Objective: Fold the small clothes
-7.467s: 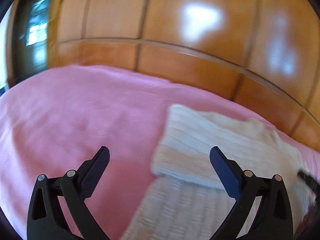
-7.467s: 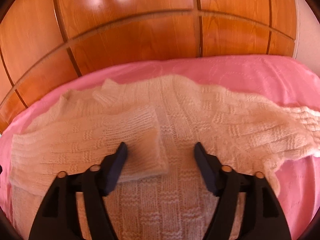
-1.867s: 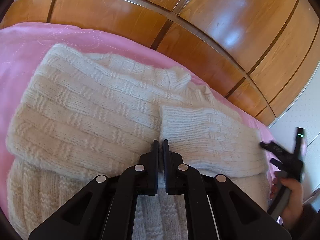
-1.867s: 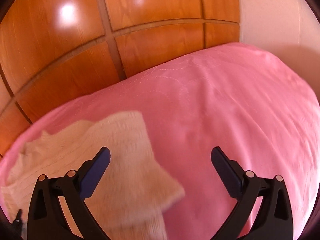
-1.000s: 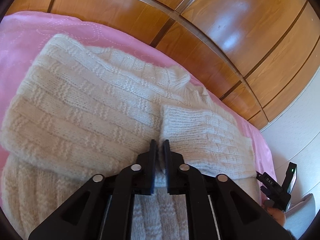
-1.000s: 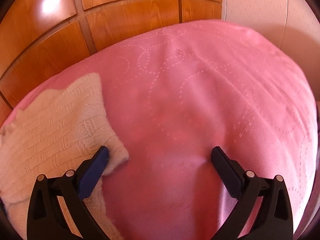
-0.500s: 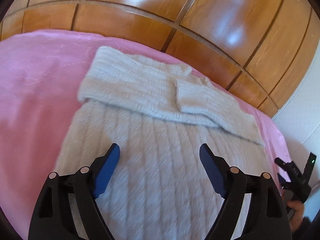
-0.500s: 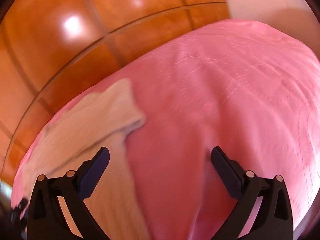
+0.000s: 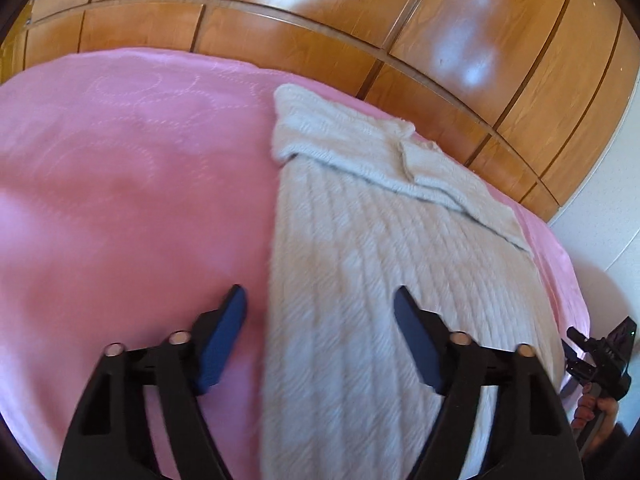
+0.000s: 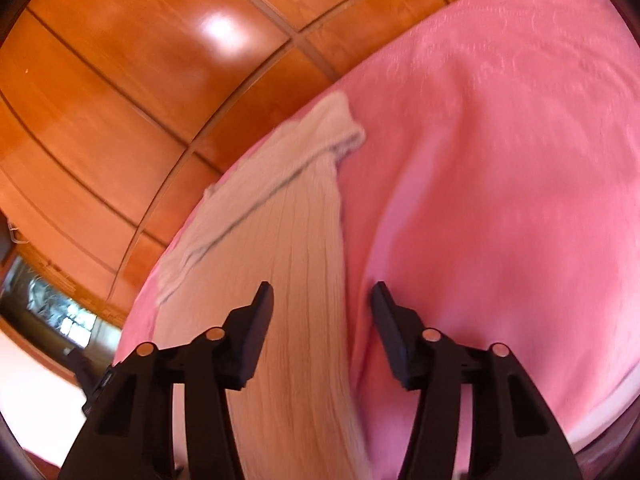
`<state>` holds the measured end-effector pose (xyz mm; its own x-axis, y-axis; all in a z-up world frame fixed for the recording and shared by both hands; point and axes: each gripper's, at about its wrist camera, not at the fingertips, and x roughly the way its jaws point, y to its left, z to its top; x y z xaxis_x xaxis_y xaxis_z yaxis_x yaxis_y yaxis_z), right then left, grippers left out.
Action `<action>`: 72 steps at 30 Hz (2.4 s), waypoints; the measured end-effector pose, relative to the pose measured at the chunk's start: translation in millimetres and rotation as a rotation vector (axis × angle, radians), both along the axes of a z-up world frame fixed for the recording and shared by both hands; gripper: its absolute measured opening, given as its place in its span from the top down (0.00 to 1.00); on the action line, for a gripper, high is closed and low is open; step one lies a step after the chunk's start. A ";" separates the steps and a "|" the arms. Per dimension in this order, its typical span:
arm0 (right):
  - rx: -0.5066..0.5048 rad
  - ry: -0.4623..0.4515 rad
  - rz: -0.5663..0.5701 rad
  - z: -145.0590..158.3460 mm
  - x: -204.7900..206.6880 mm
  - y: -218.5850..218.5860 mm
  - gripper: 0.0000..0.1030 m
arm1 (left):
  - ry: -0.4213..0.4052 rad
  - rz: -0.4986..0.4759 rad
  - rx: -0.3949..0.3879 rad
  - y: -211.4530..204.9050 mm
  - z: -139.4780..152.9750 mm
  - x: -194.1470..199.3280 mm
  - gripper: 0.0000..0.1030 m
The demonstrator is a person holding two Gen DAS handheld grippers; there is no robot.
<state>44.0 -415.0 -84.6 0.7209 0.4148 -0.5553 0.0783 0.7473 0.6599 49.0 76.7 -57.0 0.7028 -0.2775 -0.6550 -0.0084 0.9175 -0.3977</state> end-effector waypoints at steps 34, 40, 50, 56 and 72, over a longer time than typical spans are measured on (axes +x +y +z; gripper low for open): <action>0.235 -0.199 0.347 3.9 -84.9 33.5 0.92 | 0.040 -0.478 -0.337 -24.0 21.9 -76.5 0.94; 0.327 -0.361 0.360 39.7 -92.0 29.3 0.92 | -0.131 -0.471 -0.420 -15.7 63.8 -85.7 0.94; 0.371 -0.511 0.400 85.9 -125.8 14.6 0.92 | -0.213 -0.604 -0.483 -3.8 113.3 -119.9 0.94; 0.406 -0.612 0.532 122.1 -161.6 26.3 0.92 | -0.185 -0.676 -0.670 10.7 138.8 -131.0 0.94; 0.532 -0.410 0.309 71.5 -34.0 10.5 0.91 | -0.056 -0.348 -0.755 37.0 50.3 10.2 0.94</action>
